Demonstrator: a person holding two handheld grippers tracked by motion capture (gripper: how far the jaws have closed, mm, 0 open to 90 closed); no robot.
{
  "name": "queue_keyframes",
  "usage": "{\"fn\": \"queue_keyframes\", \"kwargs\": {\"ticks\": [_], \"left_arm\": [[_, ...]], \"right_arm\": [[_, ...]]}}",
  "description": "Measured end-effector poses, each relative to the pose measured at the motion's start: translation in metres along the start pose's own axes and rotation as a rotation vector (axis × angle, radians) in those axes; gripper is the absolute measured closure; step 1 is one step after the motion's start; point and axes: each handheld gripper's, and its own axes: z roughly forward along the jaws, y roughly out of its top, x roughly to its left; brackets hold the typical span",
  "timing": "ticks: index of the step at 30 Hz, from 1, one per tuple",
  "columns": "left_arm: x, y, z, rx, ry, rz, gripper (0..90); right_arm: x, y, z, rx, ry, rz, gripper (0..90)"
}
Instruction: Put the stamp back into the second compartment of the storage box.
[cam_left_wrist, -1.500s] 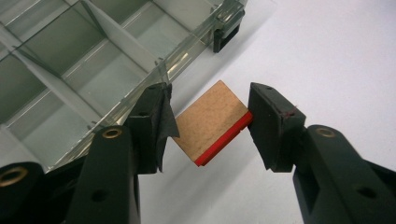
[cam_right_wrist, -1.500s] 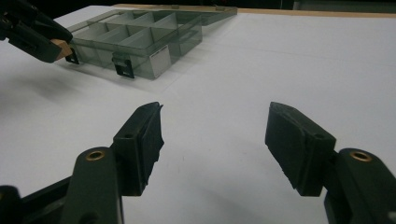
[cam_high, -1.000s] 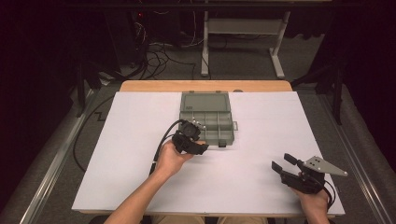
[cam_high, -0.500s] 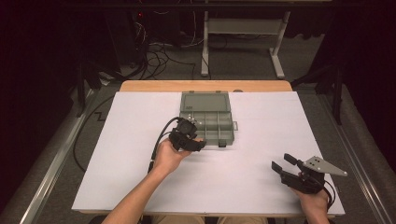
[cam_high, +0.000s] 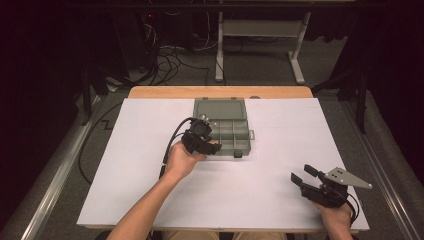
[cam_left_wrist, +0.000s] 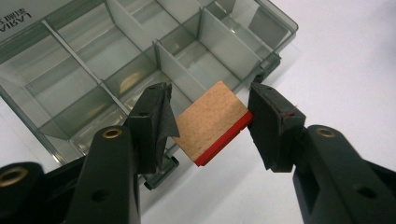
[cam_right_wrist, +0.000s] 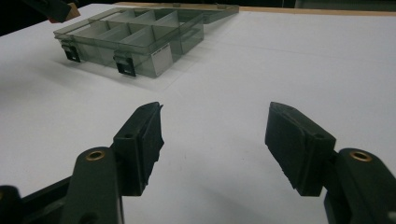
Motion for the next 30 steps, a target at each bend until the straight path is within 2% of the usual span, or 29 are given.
{"fn": "queue_keyframes", "kwargs": {"ticks": [2,3,5,8,9,14,30], "left_arm": [[0.004,0.002,0.001,0.002,-0.005,-0.009,49.7],[0.005,0.004,0.001,0.001,0.007,-0.014,49.7],[0.005,0.007,0.002,0.007,0.041,0.006,49.7],[0.008,0.012,0.003,0.002,0.042,0.001,49.7],[0.011,0.016,0.004,0.008,0.057,-0.001,49.7],[0.018,0.022,0.005,-0.007,0.059,-0.021,49.7],[0.032,0.042,0.013,0.006,0.079,-0.047,49.6]], "right_arm": [[0.0,0.0,0.0,0.0,0.0,0.0,36.6],[0.0,0.0,0.0,0.0,0.001,-0.001,36.6],[0.0,0.0,0.0,0.0,0.0,0.001,36.5],[0.0,0.0,0.0,0.0,-0.001,0.0,36.6],[0.0,0.0,0.0,0.0,-0.001,0.0,36.5],[0.0,0.0,0.0,0.0,0.0,0.0,36.6],[0.0,0.0,0.0,0.001,0.003,0.0,36.5]]}}
